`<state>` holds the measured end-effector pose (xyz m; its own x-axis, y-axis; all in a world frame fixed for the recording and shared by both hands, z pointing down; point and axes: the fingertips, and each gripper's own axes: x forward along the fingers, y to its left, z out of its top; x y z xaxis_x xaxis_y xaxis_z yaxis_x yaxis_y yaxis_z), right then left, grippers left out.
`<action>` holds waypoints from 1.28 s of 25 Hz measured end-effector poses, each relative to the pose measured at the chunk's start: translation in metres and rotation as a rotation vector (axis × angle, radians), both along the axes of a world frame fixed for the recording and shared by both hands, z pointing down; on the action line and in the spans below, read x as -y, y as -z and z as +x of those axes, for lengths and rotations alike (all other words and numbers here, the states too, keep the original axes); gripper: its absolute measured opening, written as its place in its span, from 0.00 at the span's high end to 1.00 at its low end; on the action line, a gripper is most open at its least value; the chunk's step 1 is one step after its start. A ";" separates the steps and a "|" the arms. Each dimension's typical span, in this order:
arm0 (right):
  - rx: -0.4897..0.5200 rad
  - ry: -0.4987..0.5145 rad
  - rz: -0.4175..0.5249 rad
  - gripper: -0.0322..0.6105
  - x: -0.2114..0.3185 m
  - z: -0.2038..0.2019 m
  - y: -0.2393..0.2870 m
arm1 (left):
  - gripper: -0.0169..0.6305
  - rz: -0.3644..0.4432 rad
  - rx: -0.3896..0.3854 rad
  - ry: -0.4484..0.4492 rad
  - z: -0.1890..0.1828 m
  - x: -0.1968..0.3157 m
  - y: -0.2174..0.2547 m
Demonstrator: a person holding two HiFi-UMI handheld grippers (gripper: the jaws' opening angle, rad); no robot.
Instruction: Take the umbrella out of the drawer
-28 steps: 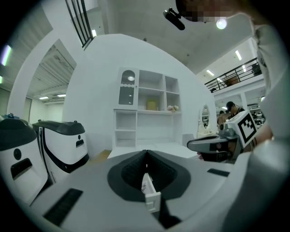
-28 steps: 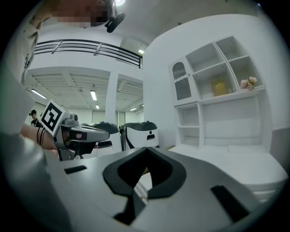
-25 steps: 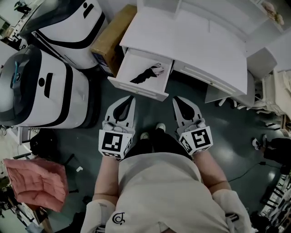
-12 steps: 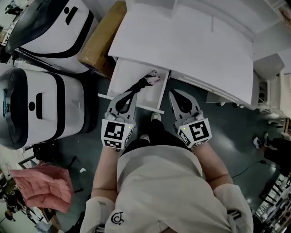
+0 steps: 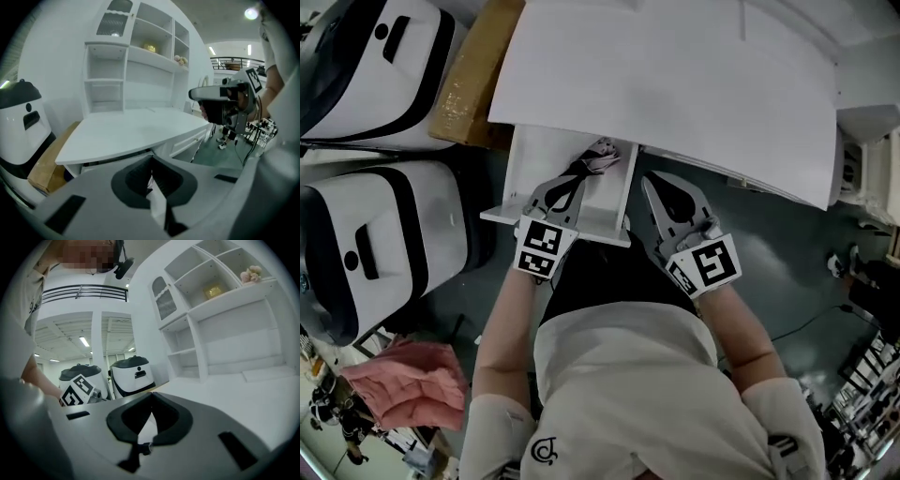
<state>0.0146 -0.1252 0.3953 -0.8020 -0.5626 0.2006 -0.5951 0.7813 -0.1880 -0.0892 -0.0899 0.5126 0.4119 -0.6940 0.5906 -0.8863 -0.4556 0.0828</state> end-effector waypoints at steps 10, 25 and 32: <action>-0.025 -0.221 -0.046 0.94 0.038 0.003 -0.035 | 0.72 -0.297 0.062 -0.234 0.009 0.020 -0.109; -0.032 -0.495 -0.139 0.94 0.041 0.024 -0.085 | 0.39 -0.556 0.228 -0.414 -0.004 0.021 -0.240; -0.059 -0.564 -0.189 0.94 0.038 0.037 -0.106 | 0.40 -0.586 0.236 -0.401 -0.001 0.020 -0.266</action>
